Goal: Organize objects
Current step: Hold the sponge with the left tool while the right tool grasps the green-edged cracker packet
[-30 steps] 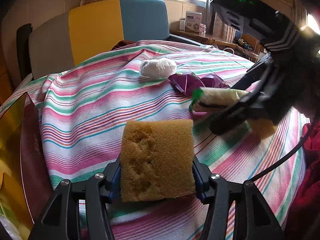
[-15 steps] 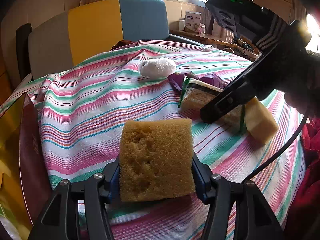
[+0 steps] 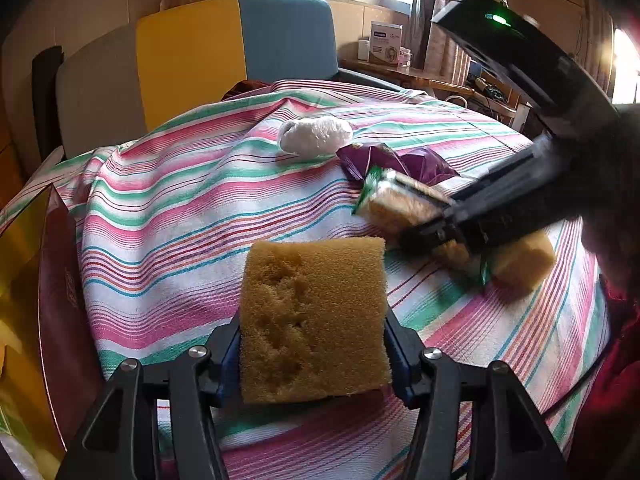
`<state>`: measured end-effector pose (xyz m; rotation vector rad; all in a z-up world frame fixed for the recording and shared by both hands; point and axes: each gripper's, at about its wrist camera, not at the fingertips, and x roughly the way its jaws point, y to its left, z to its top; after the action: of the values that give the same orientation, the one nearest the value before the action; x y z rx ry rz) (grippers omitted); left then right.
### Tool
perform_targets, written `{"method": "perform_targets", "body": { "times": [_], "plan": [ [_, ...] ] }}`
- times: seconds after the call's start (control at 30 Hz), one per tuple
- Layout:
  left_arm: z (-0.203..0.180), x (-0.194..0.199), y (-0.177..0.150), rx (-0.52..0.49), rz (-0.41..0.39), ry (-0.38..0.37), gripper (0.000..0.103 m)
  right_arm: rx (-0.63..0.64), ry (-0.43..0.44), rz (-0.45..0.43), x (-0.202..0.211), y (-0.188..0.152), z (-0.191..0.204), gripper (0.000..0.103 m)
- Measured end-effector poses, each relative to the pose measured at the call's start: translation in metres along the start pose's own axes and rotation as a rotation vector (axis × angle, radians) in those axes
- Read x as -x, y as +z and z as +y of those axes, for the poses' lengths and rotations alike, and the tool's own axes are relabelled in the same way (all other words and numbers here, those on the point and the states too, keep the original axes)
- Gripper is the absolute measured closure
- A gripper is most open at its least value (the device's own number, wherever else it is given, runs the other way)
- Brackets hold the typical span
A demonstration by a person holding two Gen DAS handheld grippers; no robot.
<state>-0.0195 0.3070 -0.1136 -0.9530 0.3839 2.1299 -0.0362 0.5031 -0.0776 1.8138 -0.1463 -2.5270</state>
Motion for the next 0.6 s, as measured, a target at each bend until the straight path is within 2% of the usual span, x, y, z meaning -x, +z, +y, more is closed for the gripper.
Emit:
{"method": "perform_targets", "body": {
  "times": [0.1, 0.17, 0.27, 0.47, 0.6],
  "plan": [
    [0.003, 0.003, 0.002, 0.012, 0.013, -0.017, 0.049, -0.006, -0.002, -0.045, 0.003, -0.013, 0.003, 0.058],
    [0.005, 0.01, 0.003, 0.029, 0.026, -0.028, 0.049, -0.042, 0.026, -0.075, 0.005, -0.018, -0.005, 0.058],
    [0.005, 0.033, 0.006, 0.037, -0.009, -0.04, 0.049, -0.063, 0.059, -0.098, 0.004, -0.02, -0.011, 0.058],
    [0.009, 0.085, 0.009, 0.077, -0.061, -0.067, 0.049, -0.027, 0.032, -0.118, 0.009, -0.025, -0.008, 0.055],
    [0.03, 0.12, 0.013, 0.131, -0.09, -0.065, 0.049, -0.018, 0.02, -0.122, -0.003, -0.024, 0.005, 0.055]
  ]
}}
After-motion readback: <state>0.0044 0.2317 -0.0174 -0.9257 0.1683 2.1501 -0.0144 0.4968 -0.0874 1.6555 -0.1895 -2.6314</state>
